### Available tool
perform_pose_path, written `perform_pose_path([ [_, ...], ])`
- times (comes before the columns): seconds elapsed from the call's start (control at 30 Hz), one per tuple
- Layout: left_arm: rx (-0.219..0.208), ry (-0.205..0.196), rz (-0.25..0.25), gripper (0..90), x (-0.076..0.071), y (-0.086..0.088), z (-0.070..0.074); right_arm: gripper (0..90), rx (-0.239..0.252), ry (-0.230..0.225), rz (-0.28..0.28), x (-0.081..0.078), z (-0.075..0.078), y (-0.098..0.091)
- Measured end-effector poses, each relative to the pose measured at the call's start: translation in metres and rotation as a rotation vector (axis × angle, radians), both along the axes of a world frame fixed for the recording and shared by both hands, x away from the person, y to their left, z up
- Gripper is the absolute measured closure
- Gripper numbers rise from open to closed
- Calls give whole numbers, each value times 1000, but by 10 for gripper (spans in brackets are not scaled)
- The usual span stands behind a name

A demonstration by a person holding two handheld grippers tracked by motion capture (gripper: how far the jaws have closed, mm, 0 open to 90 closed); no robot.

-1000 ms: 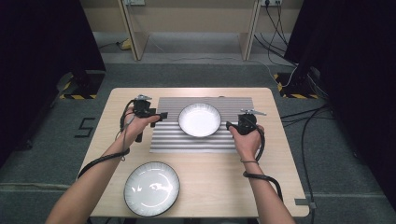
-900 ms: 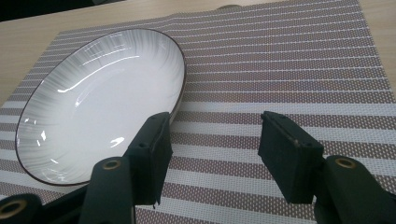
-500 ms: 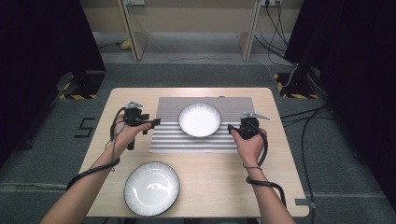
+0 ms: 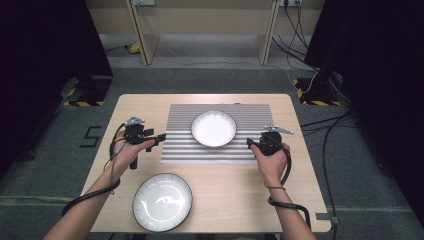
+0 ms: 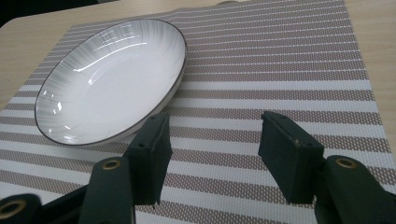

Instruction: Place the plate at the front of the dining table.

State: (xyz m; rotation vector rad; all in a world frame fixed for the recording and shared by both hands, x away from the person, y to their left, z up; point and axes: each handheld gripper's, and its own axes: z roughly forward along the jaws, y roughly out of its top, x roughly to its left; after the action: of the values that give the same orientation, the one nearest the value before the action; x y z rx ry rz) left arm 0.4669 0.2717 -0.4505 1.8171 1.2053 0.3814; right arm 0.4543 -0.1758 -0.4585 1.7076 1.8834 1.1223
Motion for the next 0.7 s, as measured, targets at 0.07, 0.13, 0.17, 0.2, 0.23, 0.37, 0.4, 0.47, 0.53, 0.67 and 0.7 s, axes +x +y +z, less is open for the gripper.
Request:
perform_pose_path([
  [0.07, -4, 0, 2, 342, -2, 1, -1, 435, -1, 0, -3, -3, -1, -3],
  [0.13, -3, -1, 8, 341, -7, 5, -4, 434, 3, 2, -7, -5, -1, -5],
  [0.17, -6, 3, 17, 341, -10, 8, -8, 434, 6, 4, -12, -9, -3, -9],
  [0.2, -10, 7, 23, 341, -12, 11, -10, 434, 5, 3, -14, -10, -3, -10],
  [0.23, -9, 10, 31, 341, -14, 13, -12, 434, 7, 4, -15, -12, -4, -12],
  [0.37, -15, 16, 42, 341, -21, 18, -18, 434, 9, 5, -22, -20, -9, -17],
  [0.4, -12, 14, 41, 341, -22, 20, -19, 434, 9, 7, -24, -21, -10, -18],
  [0.47, -22, 10, 47, 342, -27, 23, -20, 434, 11, 13, -36, -23, -12, -21],
  [0.53, -23, 6, 51, 342, -30, 24, -20, 434, 11, 12, -43, -26, -14, -25],
  [0.67, -32, 8, 58, 342, -38, 29, -24, 434, 5, 14, -42, -31, -16, -28],
  [0.7, -38, 9, 67, 342, -42, 32, -26, 434, 0, 11, -39, -32, -16, -28],
])
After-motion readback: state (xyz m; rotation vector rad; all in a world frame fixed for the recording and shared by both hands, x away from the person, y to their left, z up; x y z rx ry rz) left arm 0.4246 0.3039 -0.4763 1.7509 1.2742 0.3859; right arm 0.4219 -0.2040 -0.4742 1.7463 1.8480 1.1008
